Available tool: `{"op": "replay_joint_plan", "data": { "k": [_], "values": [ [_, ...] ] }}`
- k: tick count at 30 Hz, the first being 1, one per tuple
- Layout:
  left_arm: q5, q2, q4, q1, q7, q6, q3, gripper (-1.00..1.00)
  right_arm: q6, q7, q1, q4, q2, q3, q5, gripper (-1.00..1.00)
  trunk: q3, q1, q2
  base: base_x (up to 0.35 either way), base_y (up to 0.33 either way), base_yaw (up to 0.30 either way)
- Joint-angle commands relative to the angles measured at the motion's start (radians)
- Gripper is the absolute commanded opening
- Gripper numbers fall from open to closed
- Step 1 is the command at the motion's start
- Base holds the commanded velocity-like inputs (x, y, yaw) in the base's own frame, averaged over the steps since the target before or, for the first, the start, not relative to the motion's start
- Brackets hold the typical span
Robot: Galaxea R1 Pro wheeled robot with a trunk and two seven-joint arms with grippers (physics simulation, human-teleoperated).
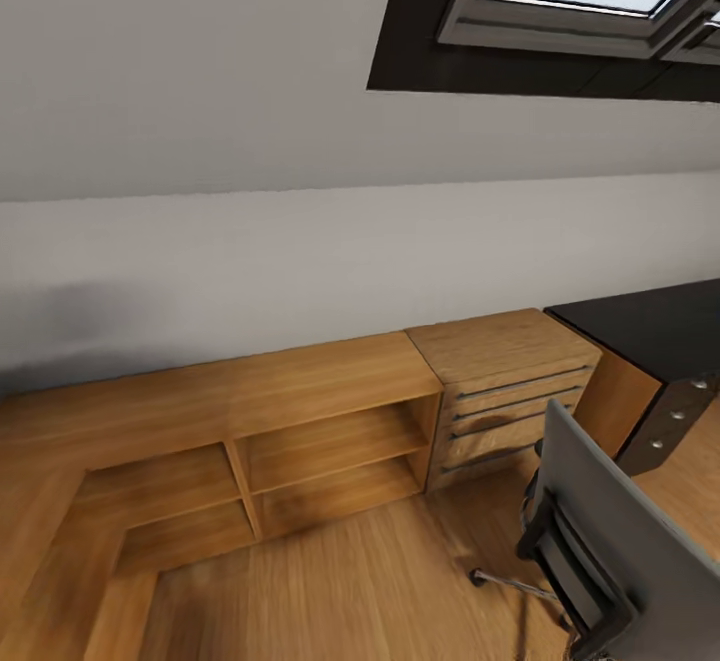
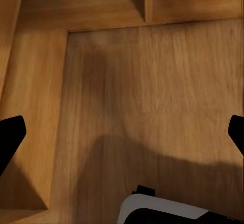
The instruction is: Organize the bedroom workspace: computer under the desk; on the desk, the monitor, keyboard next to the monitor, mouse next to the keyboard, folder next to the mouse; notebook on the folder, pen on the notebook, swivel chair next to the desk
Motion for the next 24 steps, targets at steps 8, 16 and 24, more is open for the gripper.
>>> {"op": "replay_joint_plan", "data": {
  "k": [8, 16, 24],
  "values": [
    [0.009, 0.001, -0.002, 0.000, 0.004, -0.002, -0.007, 1.00, -0.001, -0.006, -0.001, -0.001, -0.001, 0.009, -0.004, 1.00, -0.002, 0.001, -0.002, 0.000, 0.009, -0.297],
    [0.009, 0.001, -0.002, 0.000, 0.004, -0.002, -0.008, 1.00, -0.001, -0.006, -0.001, -0.001, -0.001, 0.009, -0.004, 1.00, -0.002, 0.001, -0.002, 0.000, 0.001, -0.297],
    [0.009, 0.001, -0.002, 0.000, 0.004, -0.002, -0.008, 1.00, -0.001, -0.006, -0.001, -0.001, 0.000, 0.009, -0.004, 1.00, -0.002, 0.001, -0.002, 0.000, 0.000, -0.297]
  ]
}}
